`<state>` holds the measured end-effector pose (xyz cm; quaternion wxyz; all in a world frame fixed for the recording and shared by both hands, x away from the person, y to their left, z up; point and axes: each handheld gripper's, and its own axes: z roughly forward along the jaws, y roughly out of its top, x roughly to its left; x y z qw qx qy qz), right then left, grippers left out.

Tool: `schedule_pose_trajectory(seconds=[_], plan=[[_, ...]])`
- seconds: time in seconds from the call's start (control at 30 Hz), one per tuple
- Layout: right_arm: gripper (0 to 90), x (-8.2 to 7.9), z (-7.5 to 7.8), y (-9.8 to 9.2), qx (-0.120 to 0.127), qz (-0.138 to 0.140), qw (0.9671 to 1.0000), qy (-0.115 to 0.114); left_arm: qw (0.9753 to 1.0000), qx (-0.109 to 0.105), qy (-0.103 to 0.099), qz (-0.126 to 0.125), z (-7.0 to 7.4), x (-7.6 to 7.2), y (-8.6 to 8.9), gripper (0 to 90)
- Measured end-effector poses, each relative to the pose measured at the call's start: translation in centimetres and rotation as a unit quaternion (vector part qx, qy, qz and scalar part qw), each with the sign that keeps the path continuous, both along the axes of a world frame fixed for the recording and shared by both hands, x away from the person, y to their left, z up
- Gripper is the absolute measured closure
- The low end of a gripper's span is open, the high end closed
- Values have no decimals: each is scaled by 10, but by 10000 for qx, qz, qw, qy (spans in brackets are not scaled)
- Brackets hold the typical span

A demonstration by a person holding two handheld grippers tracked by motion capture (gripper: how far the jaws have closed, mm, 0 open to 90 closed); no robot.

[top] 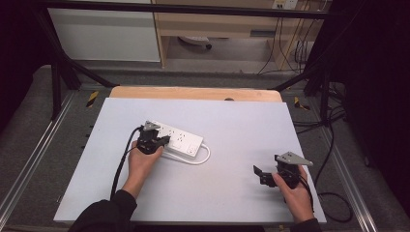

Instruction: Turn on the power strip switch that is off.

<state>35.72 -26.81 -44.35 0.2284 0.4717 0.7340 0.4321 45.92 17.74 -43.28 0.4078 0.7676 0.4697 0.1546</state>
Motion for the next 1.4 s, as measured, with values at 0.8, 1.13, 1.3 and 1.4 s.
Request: schedule_pose_trajectory(seconds=[0.8, 1.13, 1.3, 1.4], plan=[[38, 0, 0, 0, -9, 27, 10000, -19, 10000, -19, 24, -6, 0, 0, 0, 900], [38, 0, 0, -1, 13, 13, 10000, 0, 10000, -30, 19, 6, 0, 1, 1, 900], [38, 1, 0, -1, 2, 27, 10000, -8, 10000, 17, -11, -7, -1, 0, 0, 900], [38, 0, 0, -1, 6, 25, 10000, -14, 10000, 45, -29, -21, -1, 0, 0, 900]])
